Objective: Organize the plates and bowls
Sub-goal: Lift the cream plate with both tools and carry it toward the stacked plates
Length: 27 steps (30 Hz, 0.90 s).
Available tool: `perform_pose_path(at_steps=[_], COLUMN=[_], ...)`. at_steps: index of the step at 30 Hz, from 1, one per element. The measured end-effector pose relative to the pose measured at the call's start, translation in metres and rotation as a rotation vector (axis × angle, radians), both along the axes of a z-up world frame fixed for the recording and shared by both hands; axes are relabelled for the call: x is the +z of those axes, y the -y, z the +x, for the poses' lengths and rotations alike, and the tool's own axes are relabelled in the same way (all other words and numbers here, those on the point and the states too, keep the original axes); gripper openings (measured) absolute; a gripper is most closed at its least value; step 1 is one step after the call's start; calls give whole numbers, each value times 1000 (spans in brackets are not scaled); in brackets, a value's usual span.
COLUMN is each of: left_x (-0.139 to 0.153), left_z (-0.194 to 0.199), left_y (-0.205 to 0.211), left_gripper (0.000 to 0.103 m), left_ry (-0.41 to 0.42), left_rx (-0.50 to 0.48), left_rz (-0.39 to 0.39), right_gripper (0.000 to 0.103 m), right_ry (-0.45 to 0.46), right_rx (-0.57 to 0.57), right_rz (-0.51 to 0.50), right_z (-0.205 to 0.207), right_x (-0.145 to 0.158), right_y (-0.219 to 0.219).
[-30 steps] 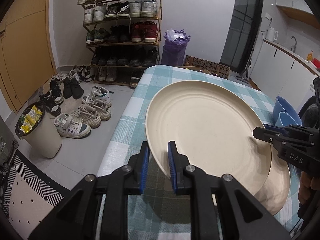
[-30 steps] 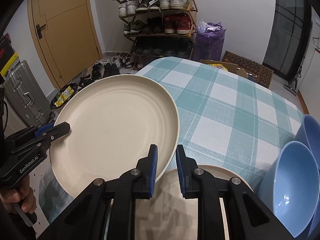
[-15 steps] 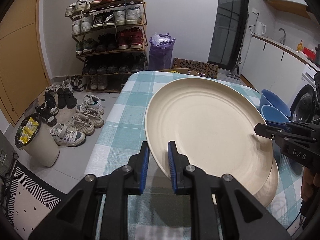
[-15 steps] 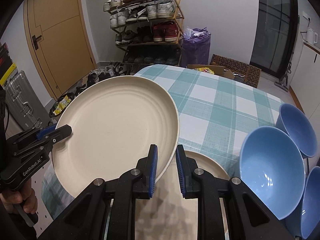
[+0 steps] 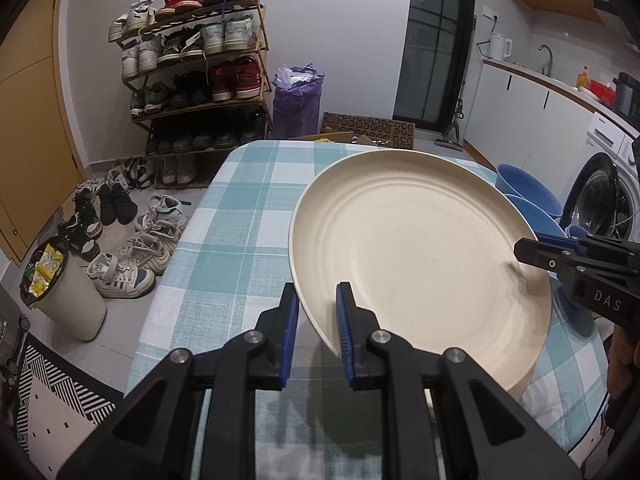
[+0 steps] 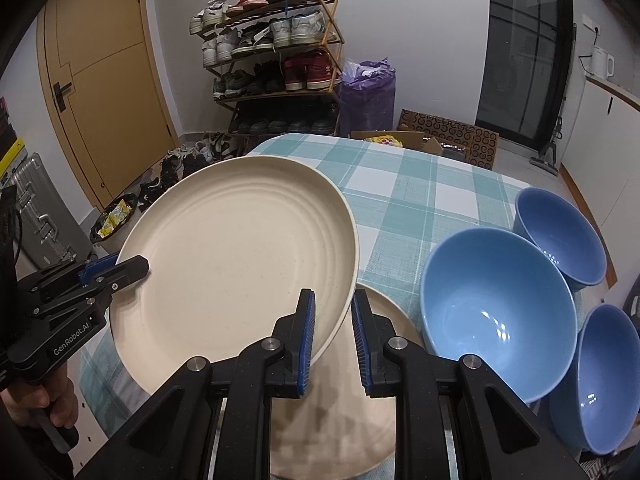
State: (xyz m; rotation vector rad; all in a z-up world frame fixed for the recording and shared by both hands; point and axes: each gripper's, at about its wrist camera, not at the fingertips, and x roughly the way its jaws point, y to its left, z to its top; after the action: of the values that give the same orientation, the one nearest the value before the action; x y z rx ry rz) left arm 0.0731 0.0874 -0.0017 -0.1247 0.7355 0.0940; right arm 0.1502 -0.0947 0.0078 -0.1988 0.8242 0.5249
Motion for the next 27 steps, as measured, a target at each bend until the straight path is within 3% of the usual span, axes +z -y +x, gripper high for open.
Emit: perform_pose_path(at_steps=[27], left_x=[-21], left_z=[5], left_y=[30], left_gripper=[17], left_ry=[-52], left_rx=[-73], left_rz=[18], right_gripper=[19], right_ry=[-56], right_rx=[-69], right_rz=[-8], right_z=[-16], right_x=[-27], right_y=[34])
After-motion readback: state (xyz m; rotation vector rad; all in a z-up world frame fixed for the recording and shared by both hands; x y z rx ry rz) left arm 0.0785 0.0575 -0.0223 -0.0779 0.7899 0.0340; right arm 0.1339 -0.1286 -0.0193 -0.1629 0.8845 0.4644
